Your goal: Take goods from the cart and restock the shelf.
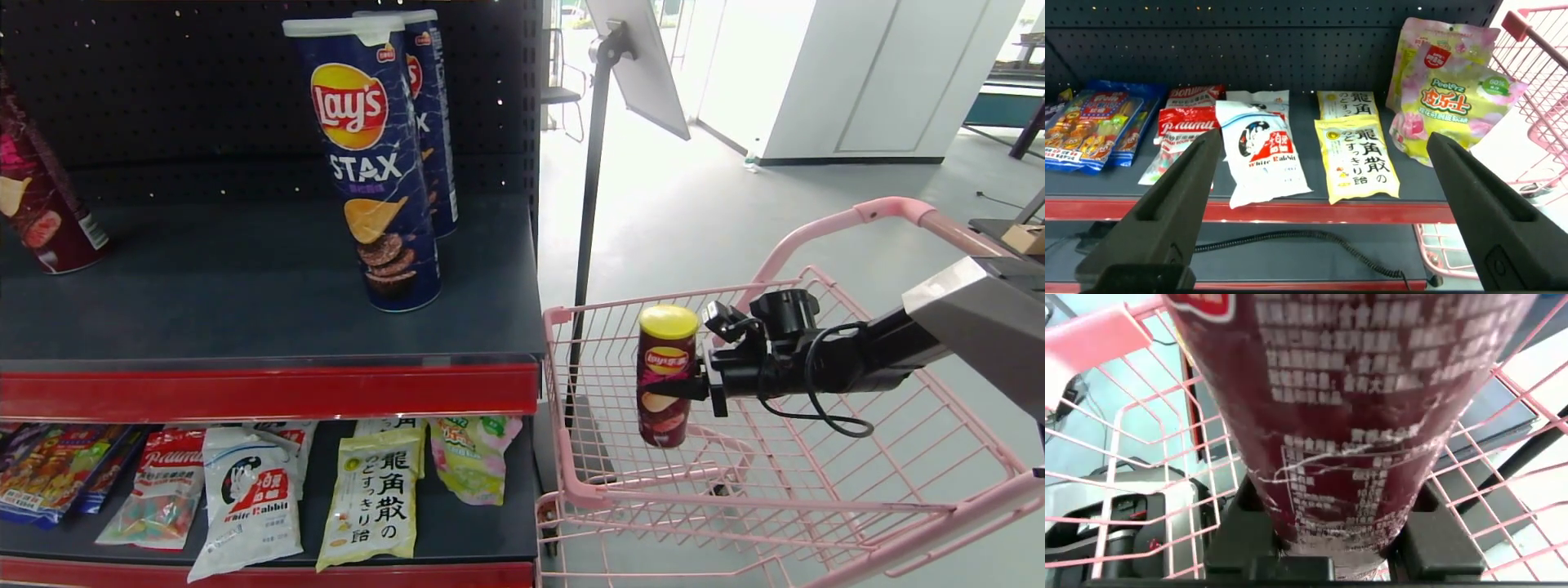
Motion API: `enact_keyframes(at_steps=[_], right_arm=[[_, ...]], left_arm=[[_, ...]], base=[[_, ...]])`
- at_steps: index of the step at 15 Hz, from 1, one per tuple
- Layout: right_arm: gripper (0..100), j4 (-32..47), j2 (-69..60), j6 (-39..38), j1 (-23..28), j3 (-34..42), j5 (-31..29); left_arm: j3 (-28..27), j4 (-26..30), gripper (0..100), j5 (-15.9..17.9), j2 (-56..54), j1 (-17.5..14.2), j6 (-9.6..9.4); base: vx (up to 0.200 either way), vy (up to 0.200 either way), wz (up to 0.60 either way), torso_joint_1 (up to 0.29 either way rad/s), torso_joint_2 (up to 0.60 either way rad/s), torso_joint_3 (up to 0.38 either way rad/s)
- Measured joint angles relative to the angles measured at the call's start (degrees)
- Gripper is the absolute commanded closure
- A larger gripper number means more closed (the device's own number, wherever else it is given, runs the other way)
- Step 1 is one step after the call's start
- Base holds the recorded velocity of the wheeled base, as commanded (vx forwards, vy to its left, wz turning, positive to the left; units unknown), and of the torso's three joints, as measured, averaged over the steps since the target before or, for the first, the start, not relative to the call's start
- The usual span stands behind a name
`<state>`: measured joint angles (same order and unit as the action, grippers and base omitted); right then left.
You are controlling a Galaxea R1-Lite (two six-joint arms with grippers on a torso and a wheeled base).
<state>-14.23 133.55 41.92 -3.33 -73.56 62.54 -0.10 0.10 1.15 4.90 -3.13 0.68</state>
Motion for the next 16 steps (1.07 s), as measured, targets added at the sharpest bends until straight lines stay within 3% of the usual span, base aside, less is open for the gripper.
enact_keyframes(at_steps=[4, 7, 11, 16], right_arm=[[100, 2.66, -6.86, -0.32, 1.44, 2.52, 0.02], [100, 3.58, -17.2, -0.16, 4.53, 9.69, 0.82], [100, 3.63, -32.85, -3.66, 5.67, 13.56, 3.8], [100, 3.85, -46.59, -7.01, -6.31, 14.46, 3.43]], left_arm=[[0.0, -0.02, 0, -0.02, -0.02, -0.04, 0.0], [0.0, 0.0, 0, 0.0, -0.02, 0.0, 0.0], [0.0, 0.0, 0, -0.02, 0.0, 0.0, -0.02], [0.0, 0.01, 0, 0.0, -0.02, -0.04, -0.02]], base=[[0.0, 0.0, 0.0, 0.0, 0.0, 0.0], [0.0, 0.0, 0.0, 0.0, 0.0, 0.0], [0.0, 0.0, 0.0, 0.0, 0.0, 0.0], [0.0, 0.0, 0.0, 0.0, 0.0, 0.0]])
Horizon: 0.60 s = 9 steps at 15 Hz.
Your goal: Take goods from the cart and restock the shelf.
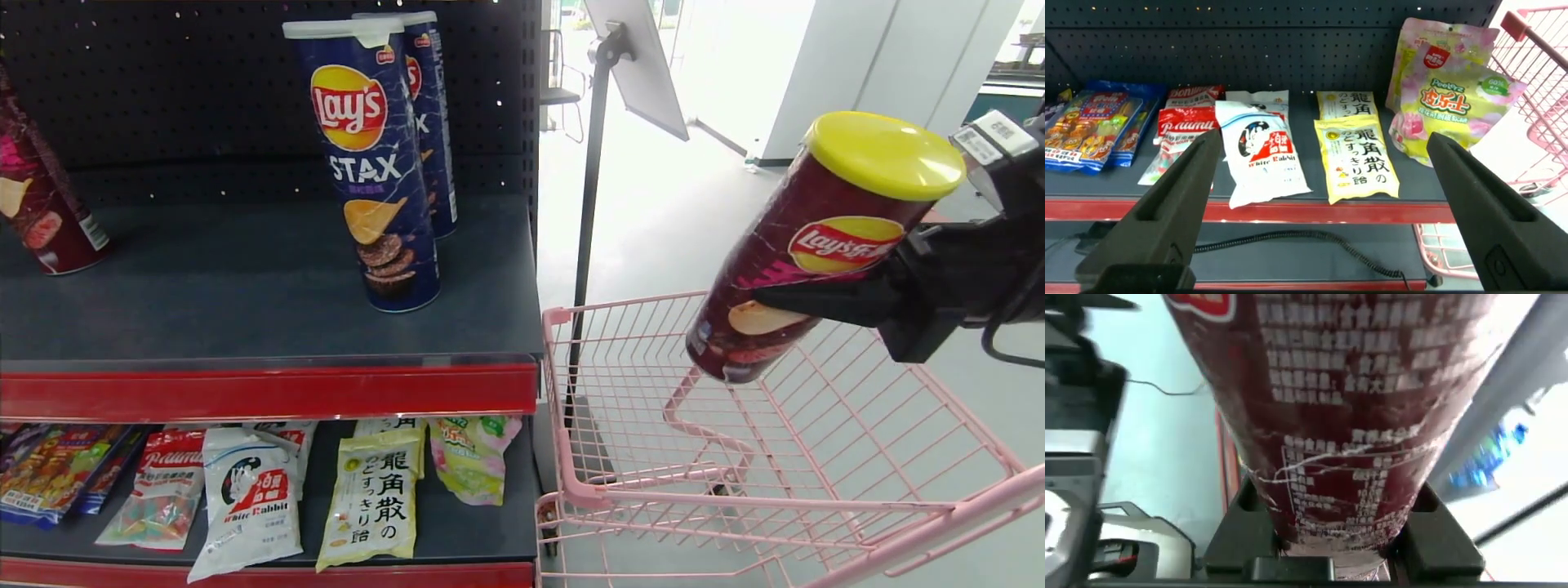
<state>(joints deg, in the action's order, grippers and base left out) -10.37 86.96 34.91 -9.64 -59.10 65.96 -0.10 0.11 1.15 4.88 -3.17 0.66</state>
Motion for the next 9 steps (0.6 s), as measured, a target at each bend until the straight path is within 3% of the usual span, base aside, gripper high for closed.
enact_keyframes(at_steps=[4, 9], right_arm=[[100, -0.11, -5.95, -0.38, -13.67, 7.8, -6.38], [100, -0.38, -7.02, -1.19, -18.27, 10.15, -13.98]], left_arm=[[0.0, -0.01, 0, -0.02, 0.02, 0.04, 0.0], [0.0, -0.01, 0, 0.0, 0.0, 0.01, 0.02]], base=[[0.0, 0.0, 0.0, 0.0, 0.0, 0.0], [0.0, 0.0, 0.0, 0.0, 0.0, 0.0]])
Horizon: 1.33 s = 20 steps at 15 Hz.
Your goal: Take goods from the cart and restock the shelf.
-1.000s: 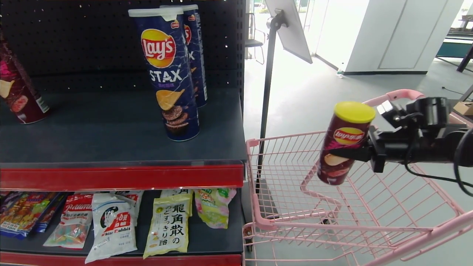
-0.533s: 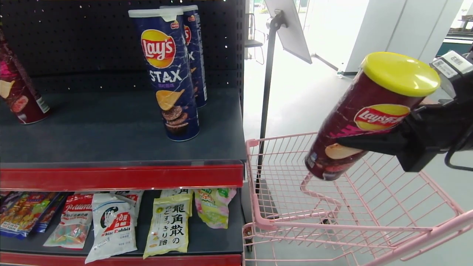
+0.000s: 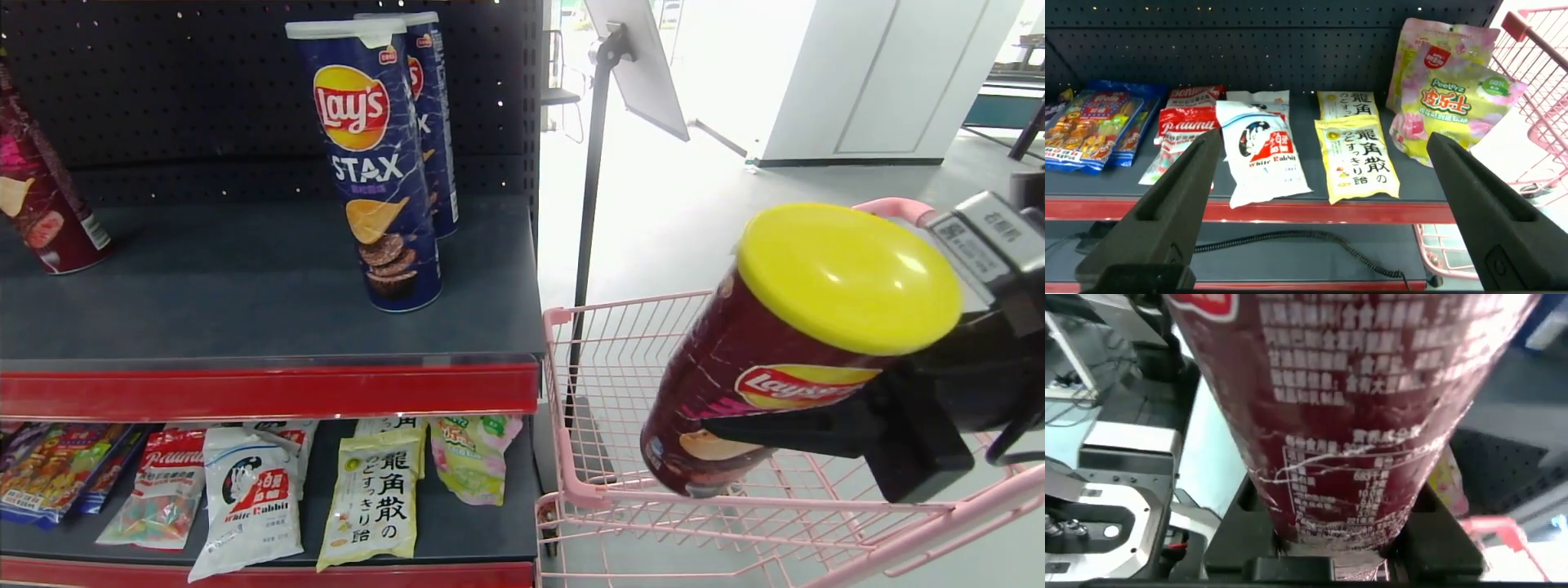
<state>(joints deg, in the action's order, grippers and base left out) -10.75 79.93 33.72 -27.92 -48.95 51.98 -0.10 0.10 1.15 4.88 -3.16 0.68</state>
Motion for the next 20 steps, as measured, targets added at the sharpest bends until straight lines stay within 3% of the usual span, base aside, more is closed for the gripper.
enact_keyframes(at_steps=[5, 10, 20], right_arm=[[100, -1.72, 0.05, -0.35, -3.39, 6.42, -2.85], [100, -1.8, 1.23, -0.35, -3.89, 5.71, -3.68], [100, -1.78, 2.54, -2.0, -3.86, 2.8, -3.51]], left_arm=[[0.0, 0.0, 0, -0.02, 0.02, 0.02, -0.02], [0.0, 0.0, 0, 0.0, 0.0, 0.02, 0.0], [0.0, 0.0, 0, 0.0, 0.0, 0.0, 0.0]], base=[[0.0, 0.0, 0.0, 0.0, 0.0, 0.0], [0.0, 0.0, 0.0, 0.004, -0.01, -0.005], [0.0, 0.0, 0.0, 0.202, -0.5, -0.297]])
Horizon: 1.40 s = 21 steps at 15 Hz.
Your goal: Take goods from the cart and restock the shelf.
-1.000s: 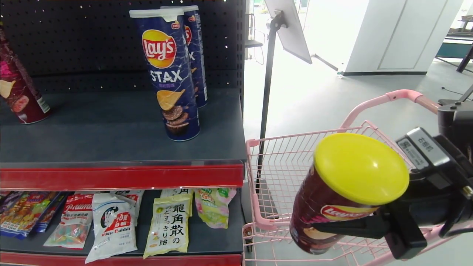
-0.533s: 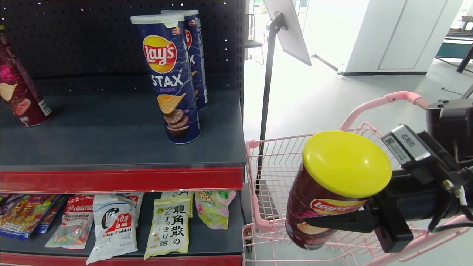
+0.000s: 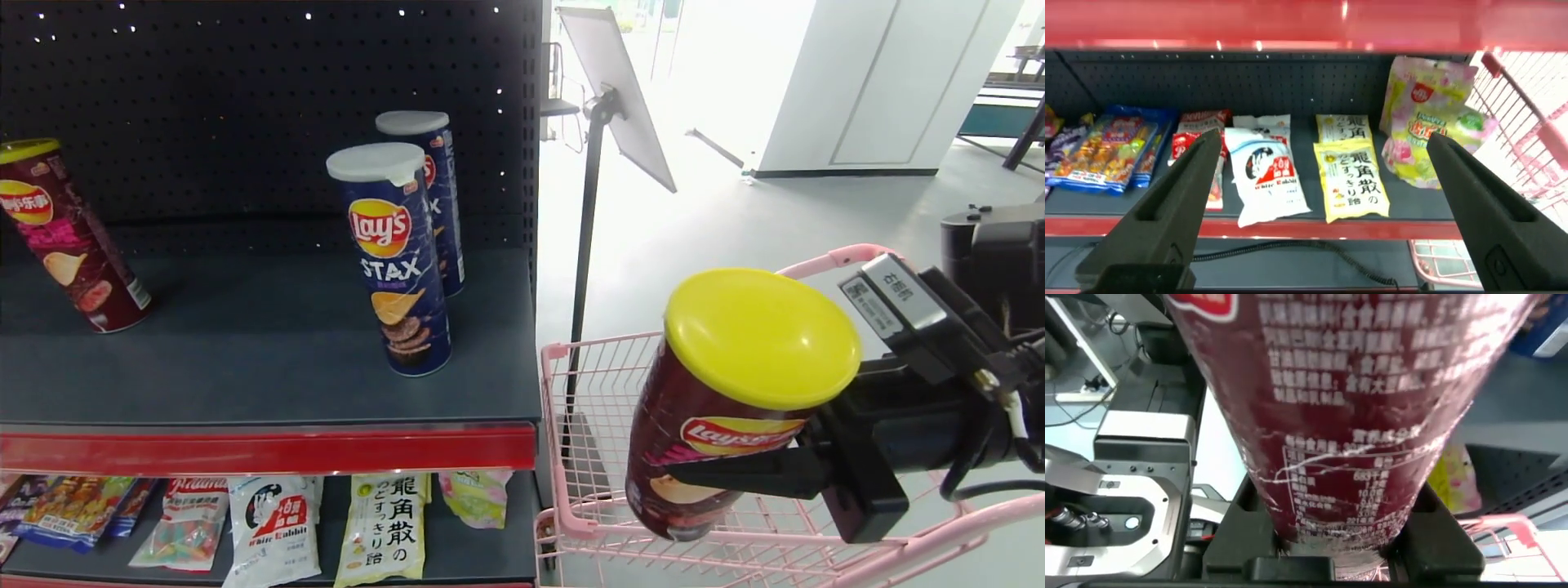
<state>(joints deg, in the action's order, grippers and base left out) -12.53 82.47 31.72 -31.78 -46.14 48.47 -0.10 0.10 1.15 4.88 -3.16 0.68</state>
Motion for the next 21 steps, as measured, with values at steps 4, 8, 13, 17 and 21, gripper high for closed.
enact_keyframes(at_steps=[4, 8, 13, 17, 21], right_arm=[[100, -0.02, -0.11, 0.0, 0.0, -0.3, 0.0], [100, 0.06, -0.33, 0.02, -0.22, -0.38, 0.52], [100, 0.17, -0.89, 0.24, -1.12, 0.09, 0.72], [100, 0.28, -2.71, 0.13, -1.71, -0.24, 0.57], [100, 0.6, -5.02, 0.05, -5.62, 1.35, -0.49]], left_arm=[[0.0, 0.0, 0, -0.02, 0.02, 0.02, -0.02], [0.0, -0.02, 0, -0.02, 0.02, 0.0, 0.0], [0.0, 0.0, 0, 0.0, 0.02, 0.0, 0.0], [0.0, 0.0, 0, 0.0, 0.02, 0.02, 0.0], [0.0, 0.0, 0, 0.0, 0.02, 0.02, -0.02]], base=[[0.0, 0.0, 0.0, 0.234, -0.53, -0.304], [0.0, 0.0, 0.0, 0.116, -0.25, -0.139], [0.0, 0.0, 0.0, 0.0, 0.0, 0.0], [0.0, 0.0, 0.0, 0.0, 0.0, 0.0], [0.0, 0.0, 0.0, 0.0, 0.0, 0.0]])
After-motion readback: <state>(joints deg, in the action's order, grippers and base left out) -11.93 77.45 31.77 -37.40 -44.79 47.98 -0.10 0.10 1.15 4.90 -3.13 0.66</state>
